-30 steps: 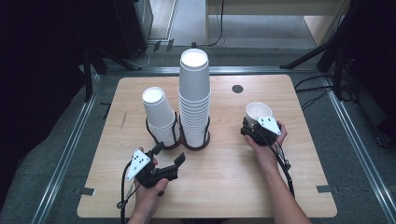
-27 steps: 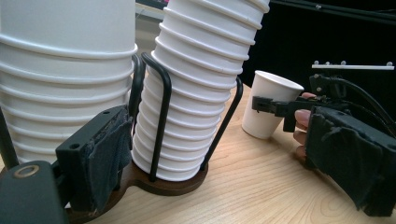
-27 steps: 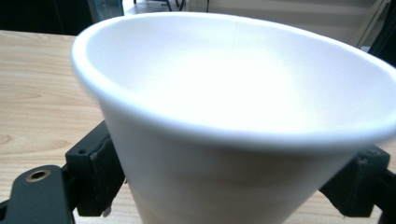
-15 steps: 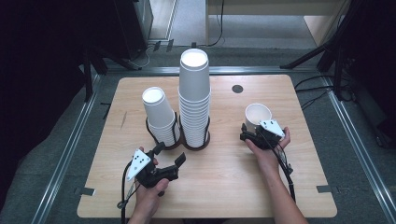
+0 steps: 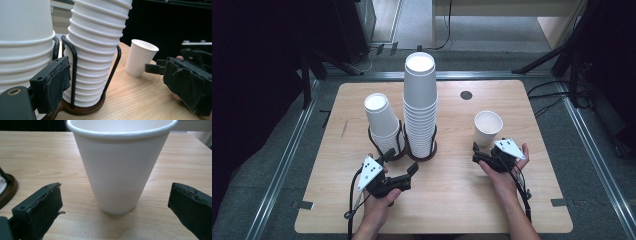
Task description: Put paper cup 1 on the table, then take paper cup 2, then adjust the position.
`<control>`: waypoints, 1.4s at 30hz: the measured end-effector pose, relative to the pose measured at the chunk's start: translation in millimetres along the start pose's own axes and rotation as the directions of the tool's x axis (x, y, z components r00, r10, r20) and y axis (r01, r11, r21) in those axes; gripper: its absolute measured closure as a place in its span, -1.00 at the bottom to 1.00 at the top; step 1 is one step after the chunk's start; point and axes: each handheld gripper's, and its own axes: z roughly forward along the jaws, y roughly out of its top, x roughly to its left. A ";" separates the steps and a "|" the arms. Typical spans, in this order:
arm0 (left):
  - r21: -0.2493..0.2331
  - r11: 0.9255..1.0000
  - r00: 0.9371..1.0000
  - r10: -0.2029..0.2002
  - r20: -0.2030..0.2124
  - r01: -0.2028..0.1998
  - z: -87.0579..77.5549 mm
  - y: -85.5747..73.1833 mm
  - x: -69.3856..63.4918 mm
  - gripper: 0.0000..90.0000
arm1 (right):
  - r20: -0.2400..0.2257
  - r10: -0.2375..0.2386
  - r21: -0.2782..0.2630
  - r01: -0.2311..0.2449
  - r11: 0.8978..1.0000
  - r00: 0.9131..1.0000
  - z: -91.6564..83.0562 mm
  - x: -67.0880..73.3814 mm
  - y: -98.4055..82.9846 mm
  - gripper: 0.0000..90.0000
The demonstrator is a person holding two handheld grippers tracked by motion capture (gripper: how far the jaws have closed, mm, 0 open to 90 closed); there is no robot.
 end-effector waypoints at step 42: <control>0.036 0.994 0.971 0.106 -0.216 -0.101 55.1 41.0 -24.1 -1.00 | -0.275 -0.052 -0.219 -0.009 0.976 0.960 -89.4 80.8 156.6 -1.00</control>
